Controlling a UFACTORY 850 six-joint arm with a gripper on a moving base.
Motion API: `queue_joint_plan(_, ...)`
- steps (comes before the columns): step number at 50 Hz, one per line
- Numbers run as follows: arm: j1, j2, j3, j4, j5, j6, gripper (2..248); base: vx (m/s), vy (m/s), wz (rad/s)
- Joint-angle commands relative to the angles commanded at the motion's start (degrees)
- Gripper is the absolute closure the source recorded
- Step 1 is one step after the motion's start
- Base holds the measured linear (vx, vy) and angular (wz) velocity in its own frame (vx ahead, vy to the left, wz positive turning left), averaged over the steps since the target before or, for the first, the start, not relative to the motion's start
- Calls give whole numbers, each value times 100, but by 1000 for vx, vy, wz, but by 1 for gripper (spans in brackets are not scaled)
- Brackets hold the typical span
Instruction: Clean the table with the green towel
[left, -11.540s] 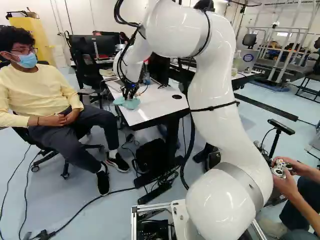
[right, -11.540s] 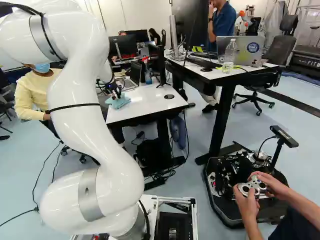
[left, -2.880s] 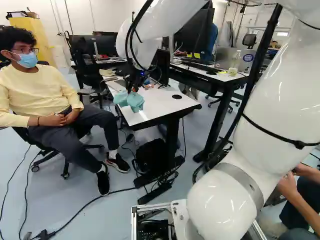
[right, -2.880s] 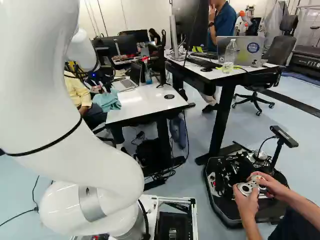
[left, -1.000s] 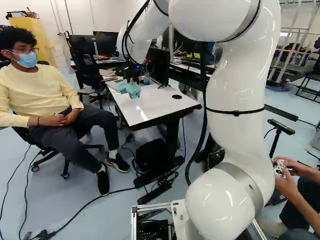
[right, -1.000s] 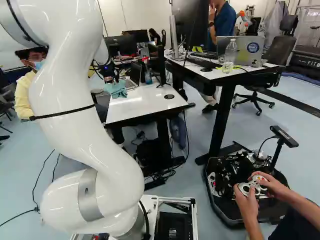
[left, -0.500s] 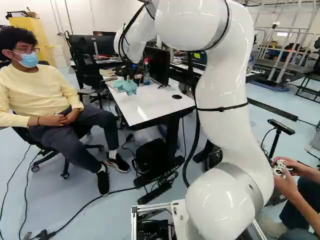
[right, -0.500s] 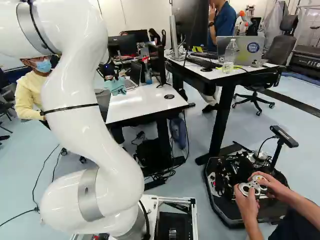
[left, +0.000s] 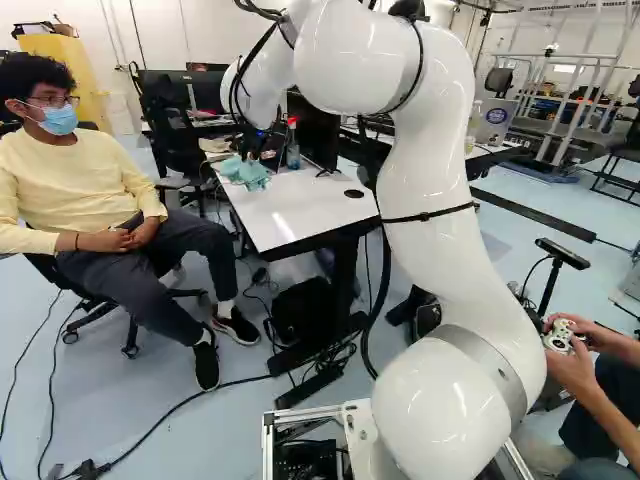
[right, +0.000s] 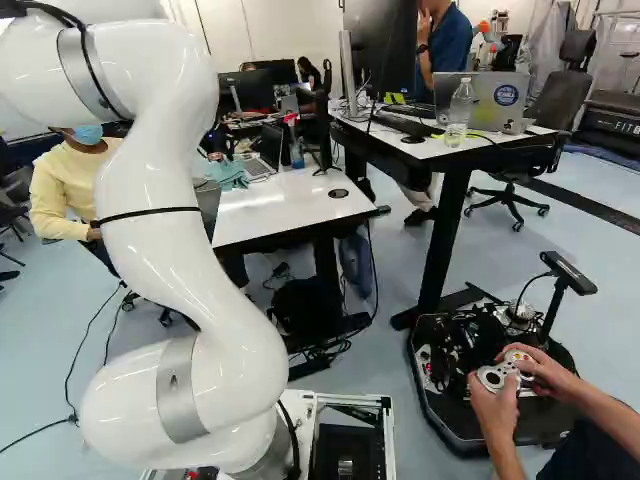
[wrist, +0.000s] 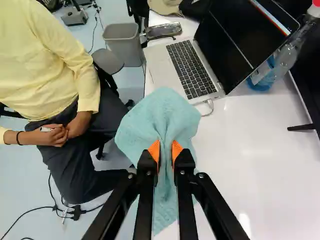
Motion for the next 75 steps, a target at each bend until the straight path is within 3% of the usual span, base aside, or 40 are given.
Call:
queue_joint_plan(15,11,-110,59,0,145,0,199,0,0,0)
queue_joint_plan(44,79,35,657,0,572,0,199,0,0,0)
queue_joint_plan(75,78,-206,669,0,671,0,199,0,0,0)
